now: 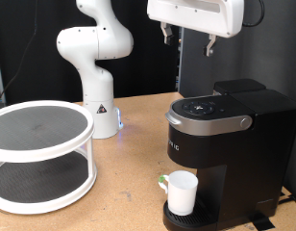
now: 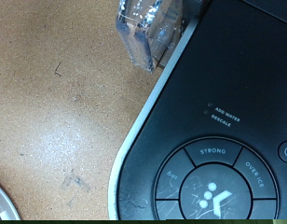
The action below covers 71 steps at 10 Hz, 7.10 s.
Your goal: Make a cup of coffee with the keurig machine
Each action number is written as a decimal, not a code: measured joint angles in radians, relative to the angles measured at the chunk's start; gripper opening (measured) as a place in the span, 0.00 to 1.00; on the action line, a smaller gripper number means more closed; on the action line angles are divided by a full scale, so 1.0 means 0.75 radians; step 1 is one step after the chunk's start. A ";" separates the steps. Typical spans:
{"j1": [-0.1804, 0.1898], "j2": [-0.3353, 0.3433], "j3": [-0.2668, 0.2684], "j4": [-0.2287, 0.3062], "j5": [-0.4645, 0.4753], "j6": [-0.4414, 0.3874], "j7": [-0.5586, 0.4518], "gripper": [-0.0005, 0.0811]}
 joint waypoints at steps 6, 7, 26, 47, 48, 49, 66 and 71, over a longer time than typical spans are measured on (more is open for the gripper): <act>0.000 0.042 0.021 0.026 -0.069 0.041 -0.071 0.99; 0.000 0.059 0.027 0.036 -0.069 0.057 -0.043 0.99; 0.002 0.205 0.103 0.040 -0.160 0.122 0.098 0.38; 0.000 0.277 0.100 -0.087 -0.269 0.364 0.231 0.01; 0.000 0.273 0.100 -0.092 -0.255 0.371 0.226 0.01; 0.000 0.271 0.100 -0.094 -0.244 0.371 0.220 0.01; -0.003 0.272 0.093 -0.066 -0.218 0.198 0.259 0.01; -0.013 0.357 0.091 0.050 -0.189 0.043 0.249 0.01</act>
